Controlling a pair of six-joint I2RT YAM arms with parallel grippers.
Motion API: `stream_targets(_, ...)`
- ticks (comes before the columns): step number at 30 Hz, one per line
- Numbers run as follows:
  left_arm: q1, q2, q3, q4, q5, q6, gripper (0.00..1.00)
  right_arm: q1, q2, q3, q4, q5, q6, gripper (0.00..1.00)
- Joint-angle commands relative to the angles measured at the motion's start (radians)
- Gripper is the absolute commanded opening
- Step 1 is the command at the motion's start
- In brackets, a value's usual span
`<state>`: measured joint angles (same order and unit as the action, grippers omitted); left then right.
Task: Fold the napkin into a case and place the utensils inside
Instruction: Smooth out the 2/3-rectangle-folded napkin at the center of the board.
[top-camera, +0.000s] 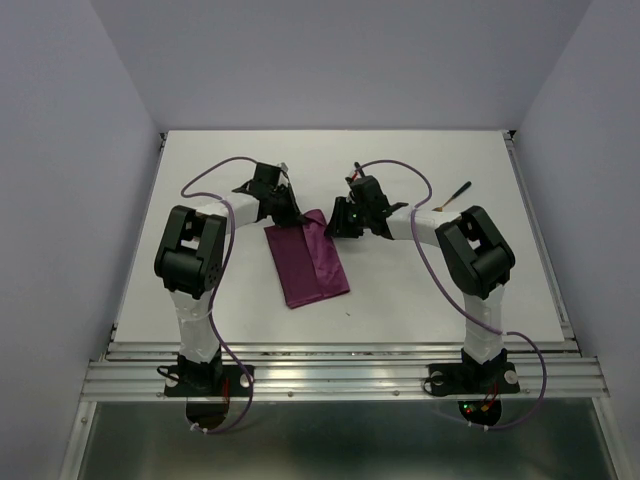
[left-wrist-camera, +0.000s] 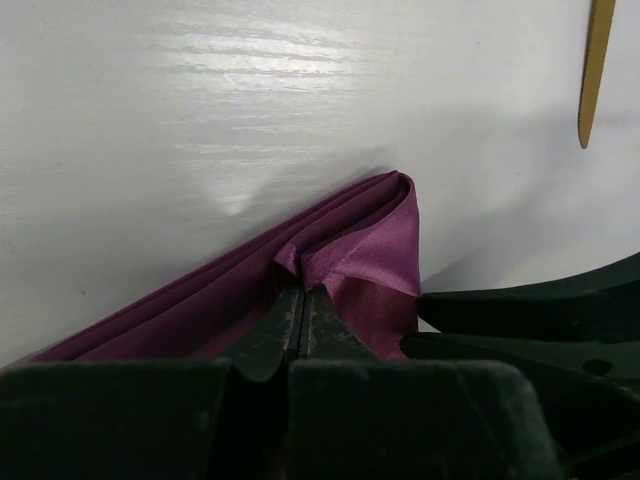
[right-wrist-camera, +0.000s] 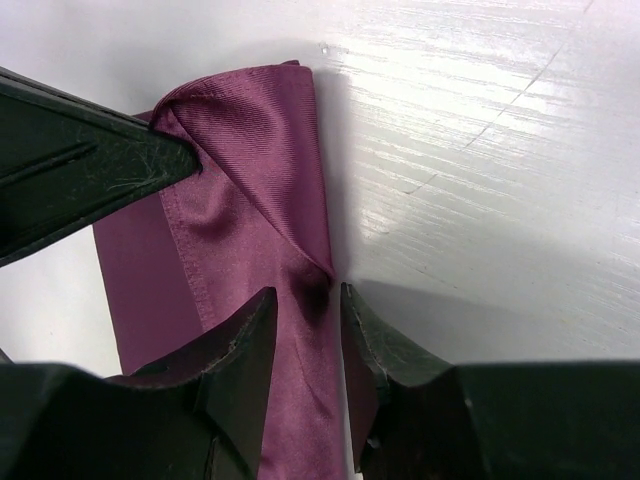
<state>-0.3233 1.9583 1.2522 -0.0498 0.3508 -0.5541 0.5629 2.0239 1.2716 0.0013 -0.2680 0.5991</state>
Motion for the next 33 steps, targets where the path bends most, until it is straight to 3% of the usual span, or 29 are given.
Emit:
stream_targets(1,0.010,-0.042,-0.019,0.002,-0.027,0.013,0.00,-0.006,0.010,-0.009,0.046,-0.013,-0.002,0.38)
stream_targets(11,0.010,-0.013,-0.043,-0.005,-0.058,-0.001,0.00,-0.006,-0.039,0.047,0.045,0.047,-0.004,0.39)
stream_targets(22,0.012,-0.016,-0.063,0.008,-0.059,-0.004,0.00,-0.006,0.059,0.216,0.019,0.003,-0.010,0.15)
stream_targets(33,0.012,-0.022,-0.066,0.010,-0.053,0.000,0.00,-0.006,0.174,0.304,0.000,-0.017,-0.013,0.14)
